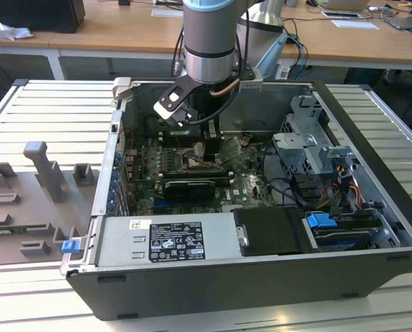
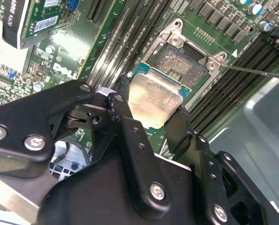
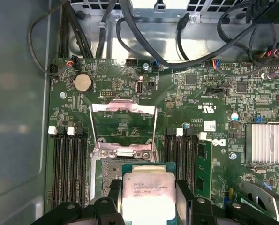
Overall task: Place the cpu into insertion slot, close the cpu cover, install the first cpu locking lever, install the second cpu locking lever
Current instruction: 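Place the cpu into insertion slot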
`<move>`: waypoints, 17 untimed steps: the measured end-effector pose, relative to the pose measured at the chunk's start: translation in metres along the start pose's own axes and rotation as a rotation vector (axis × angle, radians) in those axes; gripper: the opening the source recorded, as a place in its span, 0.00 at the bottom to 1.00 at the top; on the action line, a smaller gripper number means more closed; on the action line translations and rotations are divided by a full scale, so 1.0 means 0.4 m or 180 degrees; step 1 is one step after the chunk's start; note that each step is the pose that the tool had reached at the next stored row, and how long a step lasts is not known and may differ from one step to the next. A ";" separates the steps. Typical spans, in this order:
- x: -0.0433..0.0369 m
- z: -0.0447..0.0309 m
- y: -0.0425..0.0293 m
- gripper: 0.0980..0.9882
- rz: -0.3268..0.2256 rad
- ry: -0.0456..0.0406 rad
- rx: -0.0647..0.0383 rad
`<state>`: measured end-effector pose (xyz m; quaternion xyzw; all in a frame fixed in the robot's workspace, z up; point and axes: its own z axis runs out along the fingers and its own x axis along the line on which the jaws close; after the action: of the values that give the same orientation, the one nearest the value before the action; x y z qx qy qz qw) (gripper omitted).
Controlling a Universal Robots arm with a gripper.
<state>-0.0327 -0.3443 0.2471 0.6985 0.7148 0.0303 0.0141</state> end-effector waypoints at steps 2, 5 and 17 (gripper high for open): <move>0.004 0.004 -0.001 0.50 0.0000 0.0000 0.0000; 0.009 0.010 -0.001 0.50 0.0000 -0.0001 0.0000; 0.037 0.043 -0.021 0.50 0.0000 -0.0001 0.0000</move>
<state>-0.0402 -0.3295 0.2296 0.6985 0.7148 0.0302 0.0142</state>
